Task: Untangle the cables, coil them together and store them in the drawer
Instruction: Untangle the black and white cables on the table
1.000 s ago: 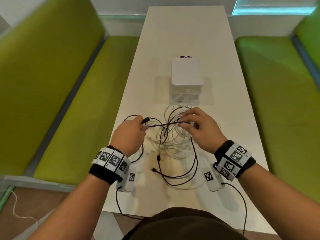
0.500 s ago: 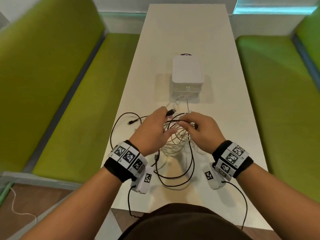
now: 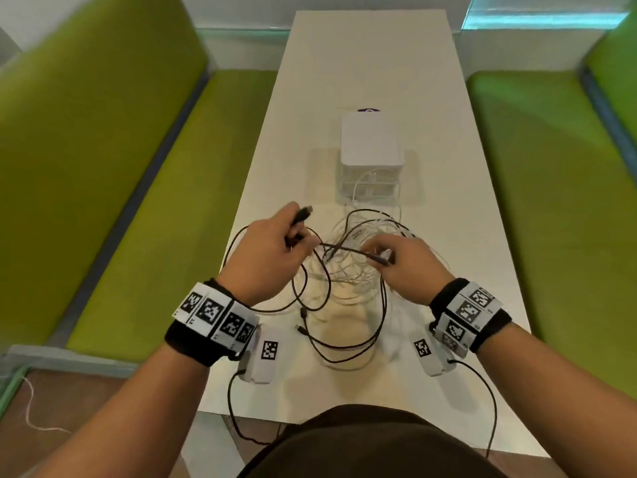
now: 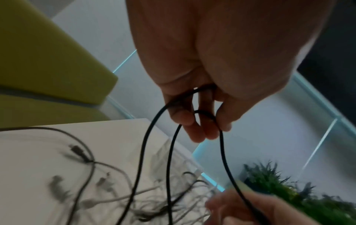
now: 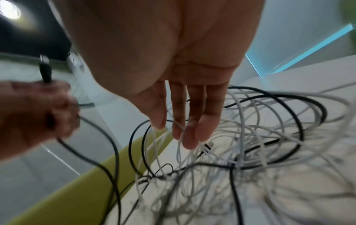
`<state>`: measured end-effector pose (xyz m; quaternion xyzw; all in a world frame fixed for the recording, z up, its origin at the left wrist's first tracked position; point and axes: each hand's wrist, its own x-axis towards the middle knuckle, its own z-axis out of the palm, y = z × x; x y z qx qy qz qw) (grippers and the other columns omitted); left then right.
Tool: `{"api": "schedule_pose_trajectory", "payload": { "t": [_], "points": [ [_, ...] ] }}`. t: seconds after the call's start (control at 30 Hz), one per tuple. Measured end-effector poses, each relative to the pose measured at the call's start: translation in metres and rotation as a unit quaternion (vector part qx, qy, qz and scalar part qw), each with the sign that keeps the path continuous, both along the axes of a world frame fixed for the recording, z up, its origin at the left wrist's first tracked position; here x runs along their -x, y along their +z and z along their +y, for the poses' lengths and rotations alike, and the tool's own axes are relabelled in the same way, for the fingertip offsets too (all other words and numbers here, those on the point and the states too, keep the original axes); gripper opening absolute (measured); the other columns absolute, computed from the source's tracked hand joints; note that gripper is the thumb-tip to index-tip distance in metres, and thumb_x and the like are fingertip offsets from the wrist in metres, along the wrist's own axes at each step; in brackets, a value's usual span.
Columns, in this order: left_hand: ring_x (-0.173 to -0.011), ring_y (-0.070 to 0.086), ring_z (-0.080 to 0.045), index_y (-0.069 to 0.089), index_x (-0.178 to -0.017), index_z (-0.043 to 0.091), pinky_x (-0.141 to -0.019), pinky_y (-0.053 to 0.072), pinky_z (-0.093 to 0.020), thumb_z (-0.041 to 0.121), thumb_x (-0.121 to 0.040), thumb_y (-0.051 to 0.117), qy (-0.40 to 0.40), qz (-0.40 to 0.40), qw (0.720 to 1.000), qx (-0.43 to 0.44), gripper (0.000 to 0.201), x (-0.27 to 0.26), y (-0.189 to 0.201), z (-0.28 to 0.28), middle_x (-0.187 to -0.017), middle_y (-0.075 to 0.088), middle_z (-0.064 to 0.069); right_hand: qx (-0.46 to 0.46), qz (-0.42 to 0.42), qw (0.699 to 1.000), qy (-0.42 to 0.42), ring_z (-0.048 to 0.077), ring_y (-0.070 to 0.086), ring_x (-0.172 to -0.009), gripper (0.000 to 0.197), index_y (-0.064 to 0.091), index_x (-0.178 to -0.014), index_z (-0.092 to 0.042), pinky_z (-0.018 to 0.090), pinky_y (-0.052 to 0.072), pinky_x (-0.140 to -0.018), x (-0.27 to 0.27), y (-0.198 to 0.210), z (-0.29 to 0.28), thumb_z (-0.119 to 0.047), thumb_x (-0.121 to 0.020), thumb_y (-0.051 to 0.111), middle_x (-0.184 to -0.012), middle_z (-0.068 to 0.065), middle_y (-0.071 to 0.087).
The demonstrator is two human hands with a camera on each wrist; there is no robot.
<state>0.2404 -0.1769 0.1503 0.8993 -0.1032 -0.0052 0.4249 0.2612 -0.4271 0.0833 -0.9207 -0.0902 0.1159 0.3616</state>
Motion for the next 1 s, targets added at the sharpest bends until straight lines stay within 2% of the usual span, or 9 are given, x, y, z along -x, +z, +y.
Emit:
{"api": "schedule_pose_trajectory", "payload": {
  "t": [0.07, 0.2, 0.27, 0.4, 0.57, 0.7, 0.83, 0.9, 1.0],
  "points": [
    [-0.07, 0.068, -0.015, 0.035, -0.074, 0.021, -0.072, 0.056, -0.046, 0.019, -0.092, 0.069, 0.017, 0.032, 0.999, 0.036, 0.038, 0.004, -0.014, 0.0, -0.074, 0.07, 0.008, -0.04, 0.013, 0.999, 0.004, 0.001, 0.061, -0.076, 0.018, 0.071, -0.104, -0.034, 0.018, 0.049, -0.071, 0.001, 0.009, 0.002, -0.022, -0.09, 0.073, -0.102, -0.015, 0.068],
    [-0.061, 0.062, -0.015, 0.047, -0.079, 0.017, -0.065, 0.054, -0.044, 0.025, -0.091, 0.071, 0.059, 0.051, 0.997, 0.004, 0.028, 0.007, -0.03, 0.011, -0.069, 0.066, 0.005, -0.062, 0.016, 0.998, 0.017, 0.012, 0.068, -0.079, 0.006, 0.077, -0.092, -0.029, 0.03, 0.054, -0.078, 0.001, 0.017, 0.002, -0.034, -0.09, 0.075, -0.101, -0.013, 0.072],
    [-0.059, 0.053, -0.008, 0.048, -0.075, 0.029, -0.061, 0.047, -0.034, 0.03, -0.09, 0.071, 0.102, 0.023, 0.994, -0.01, 0.028, 0.007, -0.027, 0.029, -0.064, 0.058, 0.01, -0.022, -0.014, 1.0, 0.0, 0.01, 0.064, -0.078, 0.014, 0.076, -0.086, -0.025, 0.03, 0.05, -0.074, -0.002, 0.01, -0.002, -0.038, -0.089, 0.074, -0.095, -0.01, 0.07],
    [-0.061, 0.056, -0.001, 0.046, -0.084, 0.023, -0.062, 0.043, -0.017, 0.019, -0.088, 0.073, 0.174, -0.082, 0.977, -0.093, 0.027, 0.006, 0.017, 0.075, -0.067, 0.057, 0.01, 0.035, -0.096, 0.993, -0.053, 0.006, 0.058, -0.071, 0.011, 0.072, -0.084, -0.018, 0.026, 0.045, -0.073, 0.0, -0.006, -0.015, -0.027, -0.091, 0.072, -0.106, -0.007, 0.056],
    [-0.062, 0.043, -0.025, 0.046, -0.09, 0.009, -0.055, 0.038, -0.038, 0.011, -0.087, 0.063, 0.164, -0.14, 0.913, -0.345, 0.017, -0.014, 0.058, 0.115, -0.072, 0.046, -0.005, 0.036, -0.059, 0.98, 0.184, 0.001, 0.052, -0.074, 0.016, 0.07, -0.086, -0.025, 0.027, 0.046, -0.068, 0.029, 0.003, 0.013, -0.04, -0.091, 0.07, -0.084, -0.012, 0.058],
    [-0.063, 0.054, -0.026, 0.052, -0.105, 0.01, -0.056, 0.053, -0.041, 0.006, -0.088, 0.054, 0.061, 0.014, 0.847, -0.528, 0.018, -0.032, 0.01, 0.115, -0.07, 0.048, -0.002, 0.173, 0.107, 0.916, 0.346, 0.01, 0.055, -0.081, 0.047, 0.068, -0.094, -0.026, 0.034, 0.053, -0.073, 0.052, -0.013, 0.042, -0.068, -0.074, 0.073, -0.09, -0.009, 0.06],
    [-0.079, 0.063, -0.022, 0.061, -0.103, 0.017, -0.068, 0.054, -0.033, 0.012, -0.097, 0.047, -0.024, 0.224, 0.733, -0.642, 0.016, -0.019, -0.057, 0.142, -0.085, 0.06, 0.001, 0.276, 0.127, 0.875, 0.377, 0.024, 0.061, -0.087, 0.028, 0.07, -0.096, -0.019, 0.04, 0.055, -0.078, 0.064, -0.029, 0.039, -0.044, -0.084, 0.073, -0.094, 0.002, 0.067],
    [-0.088, 0.068, -0.021, 0.066, -0.105, 0.018, -0.075, 0.058, -0.032, 0.013, -0.097, 0.047, -0.014, 0.244, 0.691, -0.681, 0.021, -0.018, -0.061, 0.186, -0.098, 0.068, -0.001, 0.26, 0.115, 0.891, 0.355, 0.026, 0.062, -0.086, 0.015, 0.07, -0.097, -0.017, 0.039, 0.054, -0.078, 0.065, -0.033, 0.029, -0.03, -0.091, 0.065, -0.094, 0.005, 0.068],
    [-0.074, 0.067, -0.018, 0.07, -0.108, 0.021, -0.068, 0.06, -0.032, 0.012, -0.094, 0.049, 0.05, 0.208, 0.668, -0.713, 0.026, -0.025, -0.045, 0.242, -0.087, 0.066, 0.002, 0.236, 0.107, 0.914, 0.313, 0.026, 0.062, -0.093, 0.02, 0.065, -0.111, -0.022, 0.04, 0.054, -0.081, 0.061, -0.04, 0.021, -0.017, -0.093, 0.057, -0.104, 0.004, 0.067]
  ]
}}
